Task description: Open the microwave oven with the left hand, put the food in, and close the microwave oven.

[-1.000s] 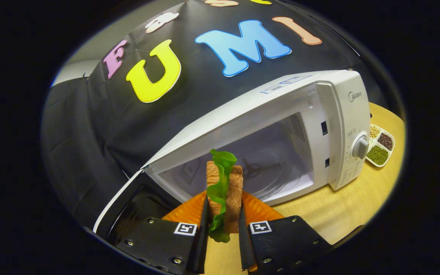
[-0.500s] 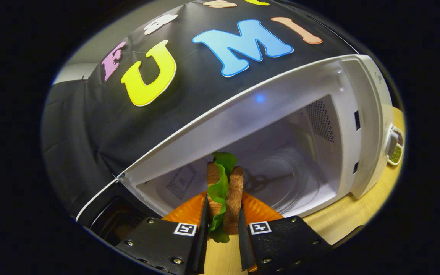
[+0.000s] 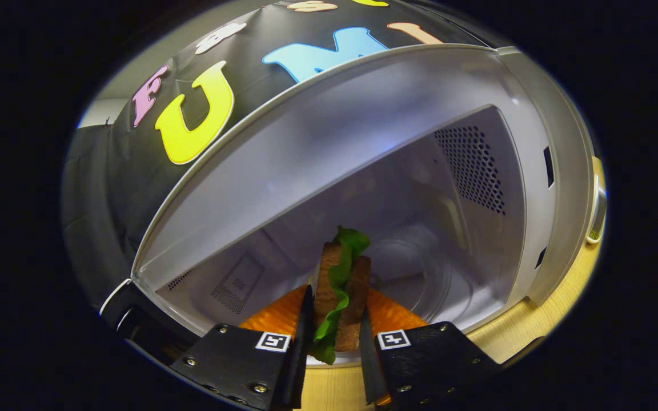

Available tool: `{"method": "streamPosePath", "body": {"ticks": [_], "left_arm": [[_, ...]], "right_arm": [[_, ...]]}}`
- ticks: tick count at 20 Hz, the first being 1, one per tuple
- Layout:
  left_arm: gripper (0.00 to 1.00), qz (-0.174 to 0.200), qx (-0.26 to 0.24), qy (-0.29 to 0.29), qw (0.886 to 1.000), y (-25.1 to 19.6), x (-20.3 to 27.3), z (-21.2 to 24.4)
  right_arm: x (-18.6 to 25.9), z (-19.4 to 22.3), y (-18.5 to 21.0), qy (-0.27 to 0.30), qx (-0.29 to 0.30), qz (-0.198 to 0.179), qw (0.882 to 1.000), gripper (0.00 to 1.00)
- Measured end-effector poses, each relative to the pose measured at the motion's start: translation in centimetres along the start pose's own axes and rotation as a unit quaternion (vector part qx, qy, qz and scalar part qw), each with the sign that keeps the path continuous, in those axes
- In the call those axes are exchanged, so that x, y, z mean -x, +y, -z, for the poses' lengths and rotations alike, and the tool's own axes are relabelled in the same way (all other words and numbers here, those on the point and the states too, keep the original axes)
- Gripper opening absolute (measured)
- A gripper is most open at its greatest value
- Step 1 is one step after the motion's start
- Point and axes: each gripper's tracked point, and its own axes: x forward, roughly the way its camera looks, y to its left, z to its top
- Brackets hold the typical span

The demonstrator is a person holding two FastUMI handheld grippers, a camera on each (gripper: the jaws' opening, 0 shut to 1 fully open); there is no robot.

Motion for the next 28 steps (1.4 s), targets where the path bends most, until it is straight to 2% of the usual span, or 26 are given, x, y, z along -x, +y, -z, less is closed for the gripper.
{"method": "streamPosePath", "body": {"ticks": [1,2,3,4,7,8,9,10,15,20,24,25,28], "left_arm": [[0.94,-0.001,0.001,0.001,1.0,0.1,0.1,0.1],[0.94,-0.001,0.002,0.001,1.0,0.1,0.3,0.1],[0.98,-0.001,0.002,-0.001,1.0,0.0,0.3,0.2],[0.98,0.0,0.001,-0.002,1.0,-0.1,0.2,0.0],[0.98,0.005,0.003,-0.003,1.0,-0.5,0.3,0.4],[0.94,0.008,0.005,-0.005,1.0,-0.8,0.4,0.2],[0.98,0.011,0.005,-0.006,1.0,-1.1,0.2,0.3],[0.94,0.013,0.005,-0.008,1.0,-1.4,0.2,0.5],[0.94,0.022,0.009,-0.021,0.999,-2.4,0.0,0.5],[0.94,0.026,0.01,-0.028,0.999,-3.1,0.2,1.4],[0.94,0.033,0.021,-0.036,0.999,-3.9,0.3,2.0],[0.98,0.033,0.02,-0.036,0.999,-4.0,0.3,2.3],[0.98,0.036,0.016,-0.034,0.999,-4.1,0.6,3.0]], "right_arm": [[-0.1,0.0,-0.6,0.0,0.01,0.013,1.0,0.54],[0.0,-0.2,-1.1,0.0,0.017,0.024,1.0,0.58],[-0.1,0.1,-1.5,0.001,0.022,0.031,0.999,0.67],[0.0,0.0,-2.2,0.001,0.033,0.045,0.998,0.69],[0.8,-0.9,-3.7,-0.008,0.081,0.072,0.994,0.98],[1.1,-1.3,-3.7,-0.012,0.094,0.071,0.993,0.98],[1.7,-1.7,-3.5,-0.015,0.106,0.066,0.992,0.98],[2.4,-2.0,-3.2,-0.016,0.116,0.057,0.991,0.98],[7.7,-4.3,-1.4,-0.036,0.177,0.019,0.983,0.98],[14.6,-8.0,-0.4,-0.06,0.194,-0.012,0.979,0.98],[19.5,-12.0,-0.2,-0.098,0.235,-0.027,0.967,0.98],[20.7,-12.7,-0.3,-0.105,0.239,-0.03,0.965,0.98],[23.9,-14.3,-0.3,-0.119,0.234,-0.036,0.964,0.98]]}}
